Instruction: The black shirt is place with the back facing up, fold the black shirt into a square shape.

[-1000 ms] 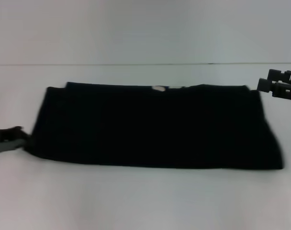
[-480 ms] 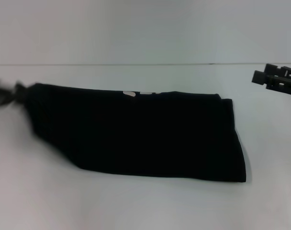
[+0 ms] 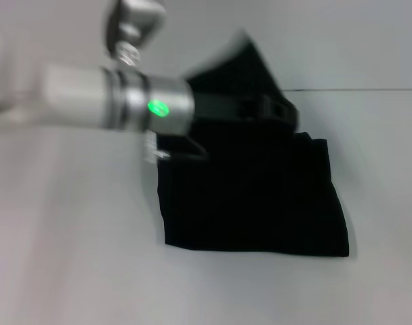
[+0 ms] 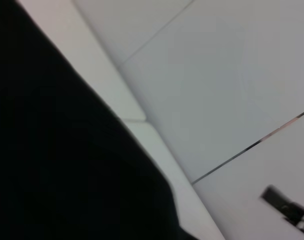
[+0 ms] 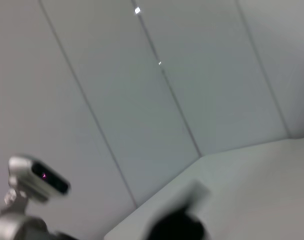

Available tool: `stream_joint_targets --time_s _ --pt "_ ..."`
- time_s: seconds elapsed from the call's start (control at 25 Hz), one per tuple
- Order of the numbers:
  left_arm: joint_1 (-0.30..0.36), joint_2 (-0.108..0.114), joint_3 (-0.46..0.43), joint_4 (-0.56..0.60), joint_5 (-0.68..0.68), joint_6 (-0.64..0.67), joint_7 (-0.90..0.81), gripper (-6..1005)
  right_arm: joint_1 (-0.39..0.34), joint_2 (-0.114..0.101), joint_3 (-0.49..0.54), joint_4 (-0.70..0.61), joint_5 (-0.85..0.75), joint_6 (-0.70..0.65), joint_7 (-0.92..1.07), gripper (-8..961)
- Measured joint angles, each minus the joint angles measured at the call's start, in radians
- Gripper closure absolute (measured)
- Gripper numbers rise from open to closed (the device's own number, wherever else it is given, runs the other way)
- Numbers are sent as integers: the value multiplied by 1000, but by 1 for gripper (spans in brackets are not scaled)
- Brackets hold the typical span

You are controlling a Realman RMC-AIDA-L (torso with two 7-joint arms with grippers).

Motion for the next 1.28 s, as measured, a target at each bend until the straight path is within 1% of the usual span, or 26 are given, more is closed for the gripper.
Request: stream_joint_targets --time_s 0.04,0.08,0.12,0.16,0.24,0.28,0.36,0.44,0.52,0.6,0.64,0.68,0.72,0.76,0.88,1.0,1.08,1.16,1.28 --pt "-8 -7 8 -45 -28 -58 26 955 -8 -7 4 0 6 -1 1 52" --pt "-8 -7 8 -45 -28 -58 26 955 -17 -15 10 0 13 -3 1 53" --pt "-35 -12 11 -301 -207 -236 218 954 -22 -21 17 0 16 -3 1 53" --pt "-37 -12 9 -327 -228 -252 243 954 -27 -27 24 0 18 -4 1 53" --pt "-36 -13 -26 -465 -347 -300 423 953 -31 -33 33 -1 19 -3 2 53" --pt "-32 -13 -53 -509 -390 -298 518 953 -31 -36 34 -1 18 3 5 53" --pt "-15 -14 -118 -578 -418 -249 650 952 -29 -39 31 2 15 22 13 53" --pt "8 -15 -173 -620 -418 -156 756 951 -21 -40 24 5 -4 51 34 53" --pt "31 -15 -195 -637 -417 -38 828 878 -7 -42 21 5 -39 78 74 53" --pt "72 -15 -202 -621 -417 120 877 806 11 -45 21 2 -77 102 126 53" --pt "72 -15 -202 -621 -417 120 877 769 22 -48 21 1 -97 114 159 53" --pt "104 -12 -203 -593 -417 197 878 733 36 -53 19 1 -125 127 200 52" --pt "131 -11 -203 -563 -417 253 874 613 52 -59 15 1 -155 142 243 52" --pt "174 -6 -204 -511 -417 330 861 494 67 -65 9 3 -190 155 286 52" --pt "253 -2 -201 -385 -417 427 824 389 117 -77 -34 8 -291 188 404 52" --pt "339 2 -194 -246 -417 498 800 285 157 -74 -93 19 -364 218 483 52" --pt "384 8 -180 -180 -417 525 803 250 180 -70 -134 53 -389 236 520 53" --pt "423 20 -145 -125 -415 534 810 214 201 -70 -168 100 -408 260 548 53" --pt "462 27 -98 -45 -385 532 826 162 224 -68 -203 169 -422 292 584 54"
